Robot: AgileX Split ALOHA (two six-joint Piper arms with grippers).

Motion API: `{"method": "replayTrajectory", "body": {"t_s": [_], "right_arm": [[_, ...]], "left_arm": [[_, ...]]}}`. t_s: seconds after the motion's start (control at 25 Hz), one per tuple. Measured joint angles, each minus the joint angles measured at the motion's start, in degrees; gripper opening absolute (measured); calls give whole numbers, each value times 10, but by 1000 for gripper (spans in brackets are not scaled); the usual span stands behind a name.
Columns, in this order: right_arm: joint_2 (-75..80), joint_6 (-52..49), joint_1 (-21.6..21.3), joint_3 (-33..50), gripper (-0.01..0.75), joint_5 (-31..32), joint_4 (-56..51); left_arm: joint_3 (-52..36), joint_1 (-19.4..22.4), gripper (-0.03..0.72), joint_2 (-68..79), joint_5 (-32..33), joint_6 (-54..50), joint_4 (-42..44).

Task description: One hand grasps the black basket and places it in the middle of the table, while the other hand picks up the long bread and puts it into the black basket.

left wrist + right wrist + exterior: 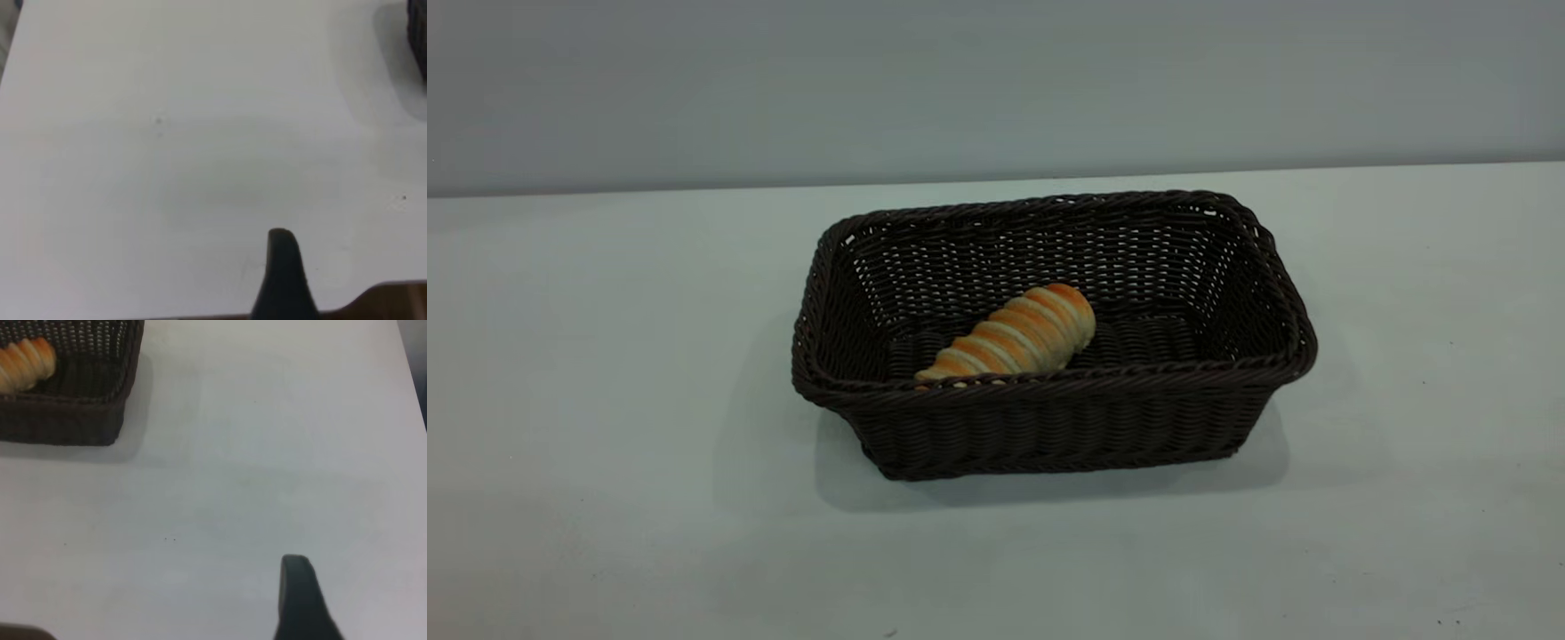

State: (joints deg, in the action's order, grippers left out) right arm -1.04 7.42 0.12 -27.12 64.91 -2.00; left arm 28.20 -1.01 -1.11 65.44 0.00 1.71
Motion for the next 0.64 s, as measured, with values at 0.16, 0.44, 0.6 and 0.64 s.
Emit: {"method": "replayTrajectory", "body": {"t_s": [0.16, 0.44, 0.6, 0.64], "right_arm": [[0, 0, 0, 0, 459, 0, 0], [0, 0, 0, 0, 458, 0, 0], [0, 0, 0, 0, 458, 0, 0], [0, 0, 0, 0, 458, 0, 0]], "left_arm": [[0, -4, 579, -1, 0, 0, 0], [0, -4, 579, -1, 0, 0, 0], [0, -4, 579, -1, 0, 0, 0], [0, -4, 579, -1, 0, 0, 0]]}}
